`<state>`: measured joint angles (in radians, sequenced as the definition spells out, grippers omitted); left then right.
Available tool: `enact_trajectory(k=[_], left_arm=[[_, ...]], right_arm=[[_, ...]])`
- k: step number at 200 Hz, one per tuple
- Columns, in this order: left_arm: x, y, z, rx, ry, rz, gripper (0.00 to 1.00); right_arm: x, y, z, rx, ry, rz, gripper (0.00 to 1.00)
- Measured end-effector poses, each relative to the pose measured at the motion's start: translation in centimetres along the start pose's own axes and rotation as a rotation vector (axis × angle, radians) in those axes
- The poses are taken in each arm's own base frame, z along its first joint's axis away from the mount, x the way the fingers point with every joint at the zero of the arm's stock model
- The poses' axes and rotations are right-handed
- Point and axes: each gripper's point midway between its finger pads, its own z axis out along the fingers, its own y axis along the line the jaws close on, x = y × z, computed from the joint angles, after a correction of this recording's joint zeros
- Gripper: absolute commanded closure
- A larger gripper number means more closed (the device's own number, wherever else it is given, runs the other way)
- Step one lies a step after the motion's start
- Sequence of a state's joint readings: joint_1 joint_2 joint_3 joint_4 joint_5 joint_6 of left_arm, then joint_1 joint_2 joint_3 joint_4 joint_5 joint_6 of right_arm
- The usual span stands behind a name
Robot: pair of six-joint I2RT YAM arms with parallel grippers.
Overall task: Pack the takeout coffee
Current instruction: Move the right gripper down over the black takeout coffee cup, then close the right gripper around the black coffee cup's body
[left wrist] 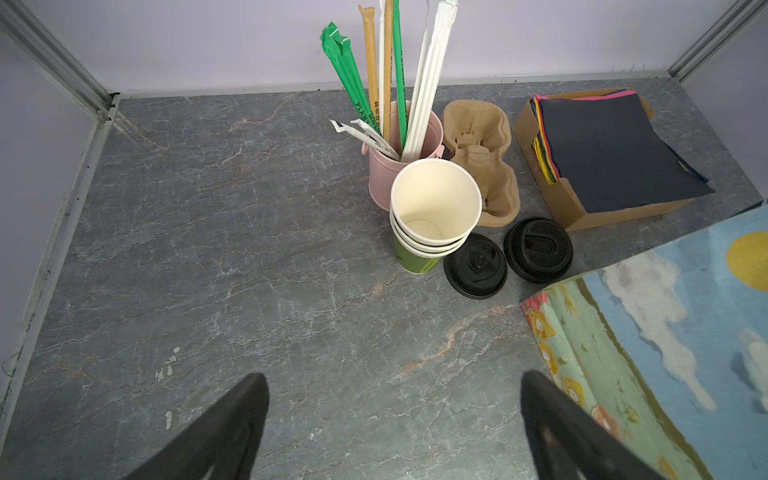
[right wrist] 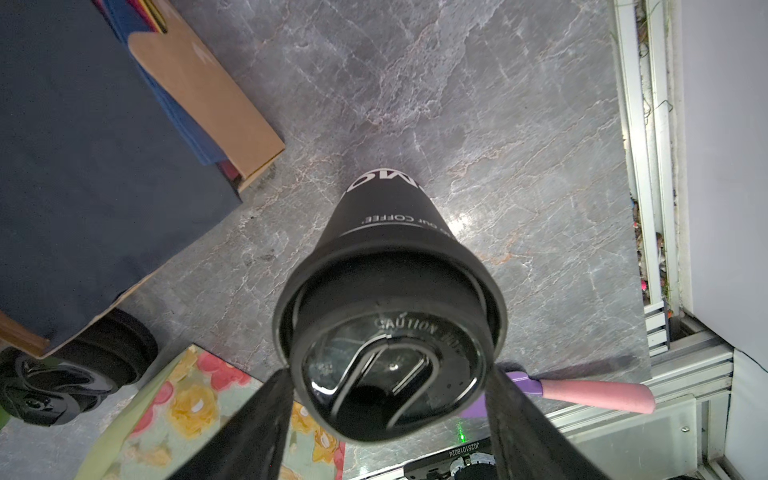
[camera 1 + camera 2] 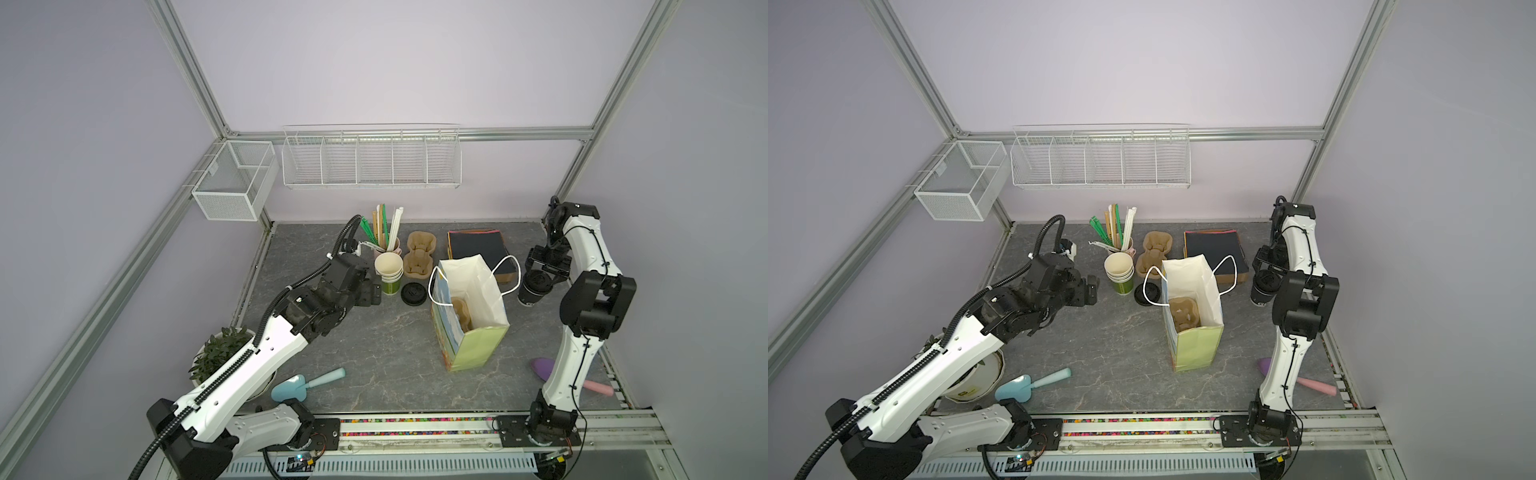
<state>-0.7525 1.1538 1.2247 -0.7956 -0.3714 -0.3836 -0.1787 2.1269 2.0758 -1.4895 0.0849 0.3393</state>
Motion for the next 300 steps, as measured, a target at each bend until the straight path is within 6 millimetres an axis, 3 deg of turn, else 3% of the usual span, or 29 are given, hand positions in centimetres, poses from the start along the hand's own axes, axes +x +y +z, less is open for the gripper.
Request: enact_trajectory(k=[51,126,218,300], left_arm=[[0.1,0.1,0.2,-0.009,0.005,0.006,0.06],[0.4,0.1,0.6,-0.021,0.02,0.014,0.06],[0.7,0.3,0.9,-0.038,0.034,0.022,0.06],[0.8,0.4,0.9,-0.044,0.037,0.025,0.06]], right_arm=[[0.0,0.1,0.0,-0.004,-0.001,0.0,0.17],[-0.5,0.4,-0.7,-0.03,-0.021,0.003,0.17],[-0.7,-0.9,-0.2,-0.036,-0.006,0.039,0.17],[-0.7,-0.7,-0.1,-0.043,-0.005,0.037,0.18]])
